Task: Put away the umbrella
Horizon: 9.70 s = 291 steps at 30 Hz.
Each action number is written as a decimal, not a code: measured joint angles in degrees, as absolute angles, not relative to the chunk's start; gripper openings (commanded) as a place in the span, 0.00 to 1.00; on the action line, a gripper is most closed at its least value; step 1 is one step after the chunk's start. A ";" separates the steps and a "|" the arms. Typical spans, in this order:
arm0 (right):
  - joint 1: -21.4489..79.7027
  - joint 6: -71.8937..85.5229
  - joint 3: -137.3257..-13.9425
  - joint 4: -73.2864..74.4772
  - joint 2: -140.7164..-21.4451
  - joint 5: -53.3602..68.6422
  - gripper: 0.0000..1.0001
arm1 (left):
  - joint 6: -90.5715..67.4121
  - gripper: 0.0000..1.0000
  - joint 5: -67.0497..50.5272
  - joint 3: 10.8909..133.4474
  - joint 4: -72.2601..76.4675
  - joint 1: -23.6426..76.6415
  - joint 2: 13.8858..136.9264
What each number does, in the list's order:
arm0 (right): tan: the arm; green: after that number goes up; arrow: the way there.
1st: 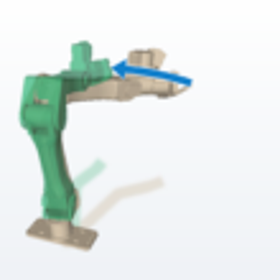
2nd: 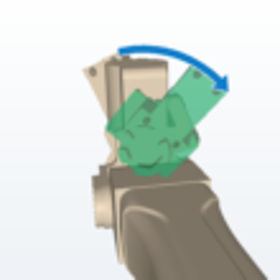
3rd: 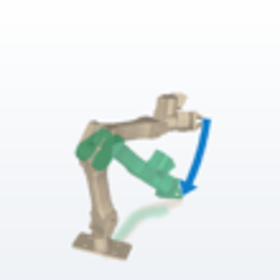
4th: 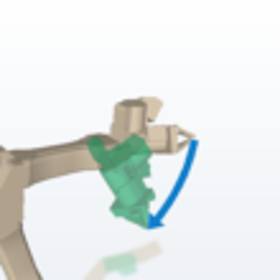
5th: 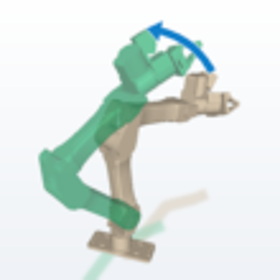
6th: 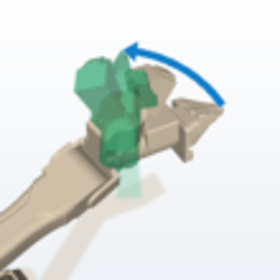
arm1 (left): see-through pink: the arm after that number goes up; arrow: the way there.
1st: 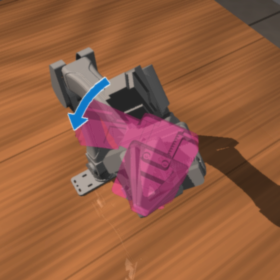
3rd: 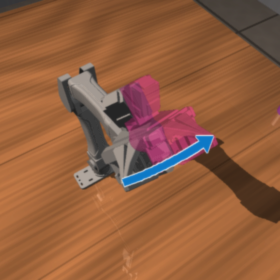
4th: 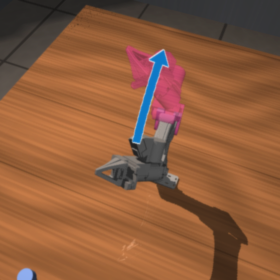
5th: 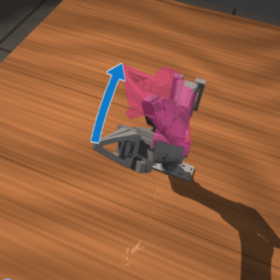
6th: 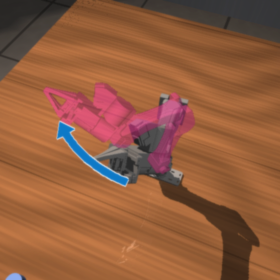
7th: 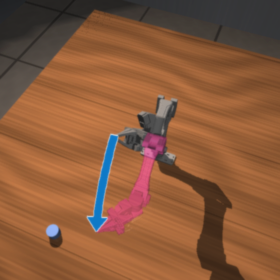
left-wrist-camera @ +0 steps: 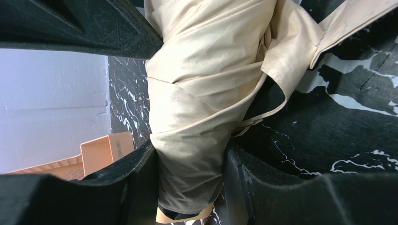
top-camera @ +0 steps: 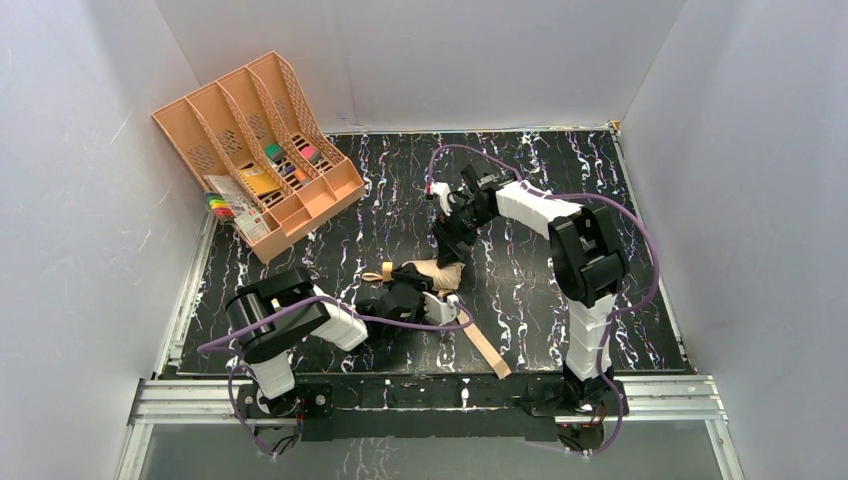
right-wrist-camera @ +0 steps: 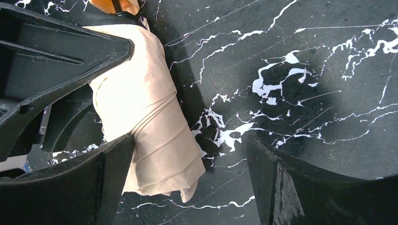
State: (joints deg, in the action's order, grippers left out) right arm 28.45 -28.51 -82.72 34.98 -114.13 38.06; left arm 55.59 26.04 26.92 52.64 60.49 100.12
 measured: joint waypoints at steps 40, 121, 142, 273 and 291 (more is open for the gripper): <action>36.40 -19.51 -70.85 24.49 -106.50 24.10 0.24 | 29.12 0.68 27.31 24.32 31.24 61.89 63.75; 46.04 -54.26 -32.03 -30.46 -89.38 0.97 0.29 | 28.58 0.69 -45.25 72.38 -7.33 28.18 115.00; 46.68 -23.94 -35.59 -3.73 -72.62 0.14 0.66 | 30.79 0.00 -33.23 64.36 -4.73 33.47 108.18; 32.53 -9.41 -54.24 17.85 -77.01 17.08 0.86 | 43.13 0.00 15.16 26.68 43.68 57.67 92.99; 32.34 -28.91 -70.63 27.94 -101.71 38.35 0.99 | 48.40 0.00 23.27 23.83 52.58 62.00 96.23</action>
State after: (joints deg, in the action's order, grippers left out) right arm 32.34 -28.91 -70.63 27.94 -101.71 38.35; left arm 48.40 23.27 23.83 52.58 62.00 96.23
